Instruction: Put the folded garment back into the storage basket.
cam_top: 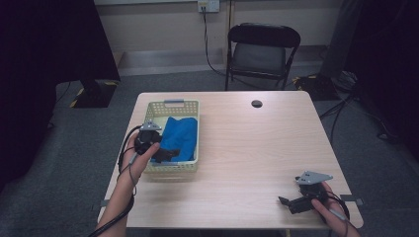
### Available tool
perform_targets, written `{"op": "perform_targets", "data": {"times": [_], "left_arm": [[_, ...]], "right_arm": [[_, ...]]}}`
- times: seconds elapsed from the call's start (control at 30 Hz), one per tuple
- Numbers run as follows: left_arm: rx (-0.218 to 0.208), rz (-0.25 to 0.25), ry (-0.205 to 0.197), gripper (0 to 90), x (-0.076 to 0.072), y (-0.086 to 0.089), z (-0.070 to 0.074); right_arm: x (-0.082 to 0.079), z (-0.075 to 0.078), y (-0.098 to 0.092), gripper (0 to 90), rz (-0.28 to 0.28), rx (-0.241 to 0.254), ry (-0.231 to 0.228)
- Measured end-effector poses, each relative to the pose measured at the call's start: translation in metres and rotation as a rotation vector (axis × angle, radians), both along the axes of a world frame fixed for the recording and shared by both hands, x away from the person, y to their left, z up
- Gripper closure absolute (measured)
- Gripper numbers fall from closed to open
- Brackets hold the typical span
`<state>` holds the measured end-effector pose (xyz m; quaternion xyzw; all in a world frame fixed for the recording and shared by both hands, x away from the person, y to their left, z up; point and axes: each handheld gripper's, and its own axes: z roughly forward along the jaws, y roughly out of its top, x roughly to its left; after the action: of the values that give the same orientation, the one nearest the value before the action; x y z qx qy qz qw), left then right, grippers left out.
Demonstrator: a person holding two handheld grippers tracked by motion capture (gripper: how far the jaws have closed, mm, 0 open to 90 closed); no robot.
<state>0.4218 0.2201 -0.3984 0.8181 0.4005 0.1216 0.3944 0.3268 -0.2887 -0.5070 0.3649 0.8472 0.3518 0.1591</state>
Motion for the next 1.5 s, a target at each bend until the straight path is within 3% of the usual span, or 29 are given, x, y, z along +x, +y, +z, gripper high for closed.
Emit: {"op": "perform_targets", "data": {"times": [0.6,0.73,0.97,1.27,1.33,1.5], "left_arm": [[-0.021,-0.003,-0.027,5.1,-0.018,0.011,-0.001],[0.002,-0.004,-0.045,5.2,-0.023,0.013,-0.004],[-0.01,-0.019,-0.047,5.1,-0.033,0.017,-0.004],[0.006,-0.014,-0.046,5.0,-0.039,0.022,-0.008],[-0.017,-0.018,-0.053,5.0,-0.043,0.023,-0.008],[-0.025,-0.024,-0.054,4.9,-0.047,0.025,-0.009]], "right_arm": [[0.0,0.0,0.0,0.0,-0.002,0.0,0.0],[0.0,0.0,0.0,0.0,-0.003,0.0,0.0],[-0.001,0.0,0.001,0.0,-0.005,-0.001,0.0],[-0.001,0.0,0.001,0.0,-0.005,0.0,0.0],[-0.001,0.0,0.001,0.0,-0.005,0.0,0.0],[-0.001,0.0,0.001,0.0,-0.005,0.0,0.0]]}}
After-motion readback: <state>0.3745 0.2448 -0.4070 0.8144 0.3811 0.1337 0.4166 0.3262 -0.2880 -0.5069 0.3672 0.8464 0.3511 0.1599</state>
